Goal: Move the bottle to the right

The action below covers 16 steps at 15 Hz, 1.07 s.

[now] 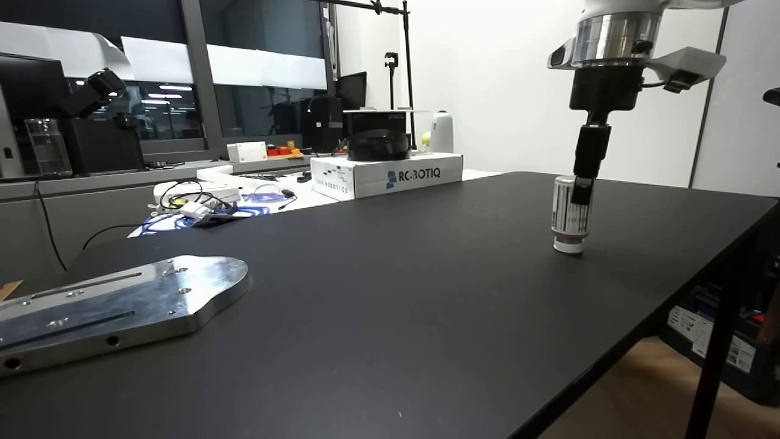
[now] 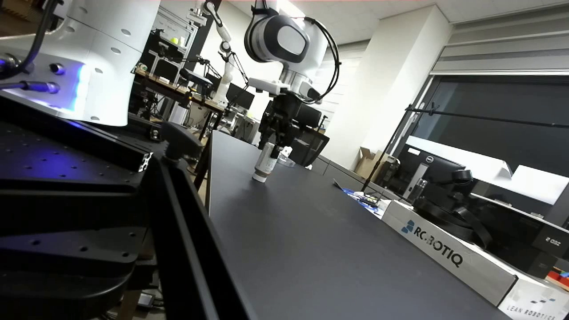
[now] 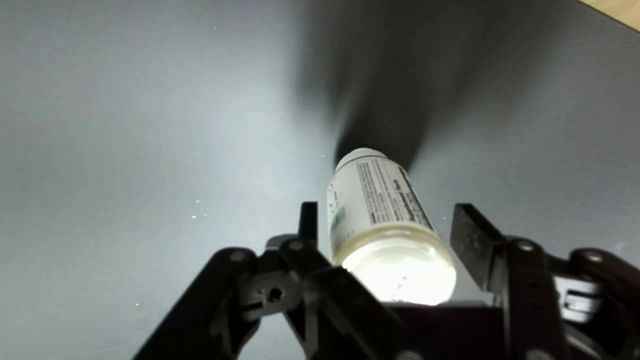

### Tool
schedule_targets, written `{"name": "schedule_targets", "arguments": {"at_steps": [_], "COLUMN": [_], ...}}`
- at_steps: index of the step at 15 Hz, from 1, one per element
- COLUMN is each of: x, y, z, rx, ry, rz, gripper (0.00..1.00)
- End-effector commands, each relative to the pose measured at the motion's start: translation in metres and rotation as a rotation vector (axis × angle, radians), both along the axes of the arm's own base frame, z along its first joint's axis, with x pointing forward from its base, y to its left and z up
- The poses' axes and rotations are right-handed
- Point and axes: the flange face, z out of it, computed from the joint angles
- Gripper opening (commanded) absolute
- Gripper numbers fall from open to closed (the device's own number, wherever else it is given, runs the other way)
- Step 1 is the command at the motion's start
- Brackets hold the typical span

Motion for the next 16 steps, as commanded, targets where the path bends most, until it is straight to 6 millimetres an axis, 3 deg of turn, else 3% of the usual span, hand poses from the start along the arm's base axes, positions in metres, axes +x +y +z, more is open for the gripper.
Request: {"name": "schedule_targets", "arguments": {"at_steps": [1, 3, 4, 9, 11, 12, 14, 16], "x": [0.001, 0.001, 0.002, -0.001, -0.014, -0.005, -0.02, -0.015], "y": [0.003, 0.001, -0.001, -0.005, -0.012, -0.013, -0.02, -0.025], "z": [-0.011, -0.011, -0.005, 0.032, 0.049, 0.061, 0.079, 0.098], "rx": [-0.014, -0.032, -0.051, -0.108, -0.122, -0.13, -0.117, -0.107], "ry": [-0.025, -0.023, -0.037, 0.022, 0.038, 0.044, 0.047, 0.075], "rz": [0.016, 0.03, 0.022, -0.004, -0.007, -0.012, -0.013, -0.007], "gripper": [0.43, 0.31, 0.3, 0.3, 0.3, 0.3, 0.3, 0.3]}}
